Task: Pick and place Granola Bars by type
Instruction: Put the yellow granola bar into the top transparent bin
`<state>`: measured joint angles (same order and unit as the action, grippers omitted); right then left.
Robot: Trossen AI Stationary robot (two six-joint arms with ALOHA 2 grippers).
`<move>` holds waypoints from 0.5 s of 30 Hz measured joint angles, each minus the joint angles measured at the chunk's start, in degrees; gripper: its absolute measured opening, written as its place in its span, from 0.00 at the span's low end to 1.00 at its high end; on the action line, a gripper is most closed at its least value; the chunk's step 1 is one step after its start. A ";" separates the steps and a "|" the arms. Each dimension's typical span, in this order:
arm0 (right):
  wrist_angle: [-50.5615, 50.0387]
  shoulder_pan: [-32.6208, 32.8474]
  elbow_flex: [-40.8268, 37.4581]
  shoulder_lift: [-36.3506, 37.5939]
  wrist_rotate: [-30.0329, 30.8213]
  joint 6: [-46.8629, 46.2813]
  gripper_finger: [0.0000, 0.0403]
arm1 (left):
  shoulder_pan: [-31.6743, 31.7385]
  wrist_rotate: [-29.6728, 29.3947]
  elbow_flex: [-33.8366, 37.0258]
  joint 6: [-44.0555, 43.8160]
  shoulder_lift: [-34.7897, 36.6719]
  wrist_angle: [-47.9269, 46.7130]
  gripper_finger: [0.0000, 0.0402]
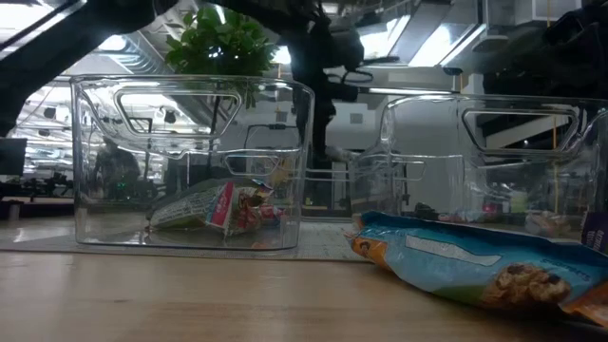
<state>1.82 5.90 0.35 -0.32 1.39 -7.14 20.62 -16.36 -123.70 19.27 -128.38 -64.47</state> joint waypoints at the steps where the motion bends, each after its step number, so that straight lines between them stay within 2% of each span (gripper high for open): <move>1: 0.01 0.01 0.01 0.00 0.00 -0.04 0.58 | 0.00 0.00 0.00 0.00 -0.50 0.04 0.06; 15: 0.00 0.00 0.01 0.00 0.00 0.02 0.58 | -0.02 1.08 0.06 -0.46 -5.35 0.04 0.06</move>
<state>1.81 5.90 0.36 -0.32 1.39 -7.12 20.60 -15.28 -123.64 18.81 -133.73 -64.43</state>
